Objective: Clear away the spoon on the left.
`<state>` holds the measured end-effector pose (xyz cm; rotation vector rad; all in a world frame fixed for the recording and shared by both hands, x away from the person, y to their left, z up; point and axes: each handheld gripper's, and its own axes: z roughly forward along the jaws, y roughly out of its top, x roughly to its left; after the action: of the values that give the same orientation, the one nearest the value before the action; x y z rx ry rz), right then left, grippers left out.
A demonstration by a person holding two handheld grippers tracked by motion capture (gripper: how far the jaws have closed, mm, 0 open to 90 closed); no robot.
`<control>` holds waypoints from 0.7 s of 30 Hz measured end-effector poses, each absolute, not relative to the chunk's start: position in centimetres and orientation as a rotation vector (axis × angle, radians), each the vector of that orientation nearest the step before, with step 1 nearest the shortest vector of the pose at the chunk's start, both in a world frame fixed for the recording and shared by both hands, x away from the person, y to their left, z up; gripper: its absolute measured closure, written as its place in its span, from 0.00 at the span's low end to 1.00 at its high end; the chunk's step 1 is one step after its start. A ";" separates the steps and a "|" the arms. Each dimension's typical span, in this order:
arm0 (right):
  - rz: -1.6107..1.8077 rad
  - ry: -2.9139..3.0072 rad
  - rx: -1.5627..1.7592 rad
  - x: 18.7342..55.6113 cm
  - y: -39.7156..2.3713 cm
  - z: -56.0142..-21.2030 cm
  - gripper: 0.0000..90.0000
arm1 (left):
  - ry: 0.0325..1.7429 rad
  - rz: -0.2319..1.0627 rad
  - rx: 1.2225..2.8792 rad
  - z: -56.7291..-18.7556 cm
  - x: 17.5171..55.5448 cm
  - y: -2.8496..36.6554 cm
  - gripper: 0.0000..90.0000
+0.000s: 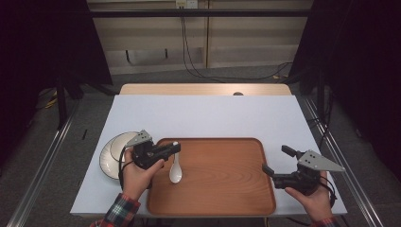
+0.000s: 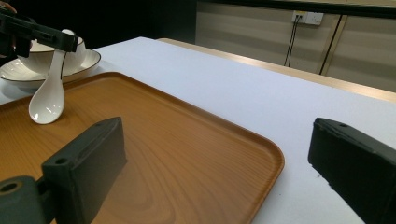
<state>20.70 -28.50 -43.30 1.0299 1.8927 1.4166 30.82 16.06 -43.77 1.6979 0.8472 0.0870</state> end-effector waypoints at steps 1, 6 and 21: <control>1.417 1.893 1.030 20.7 -28.5 -43.3 0.04 | 0.847 0.087 1.698 -43.8 30.8 16.1 0.88; 1.412 1.894 1.025 20.7 -28.4 -43.3 0.04 | 0.855 0.095 1.699 -43.9 31.1 16.0 0.88; 1.413 1.906 1.016 20.5 -28.3 -43.3 0.04 | 0.874 0.131 1.710 -44.5 31.6 16.3 0.84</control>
<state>20.51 -28.34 -43.29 1.0160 1.9062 1.4130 31.59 16.32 -44.45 1.7096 0.8740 0.1311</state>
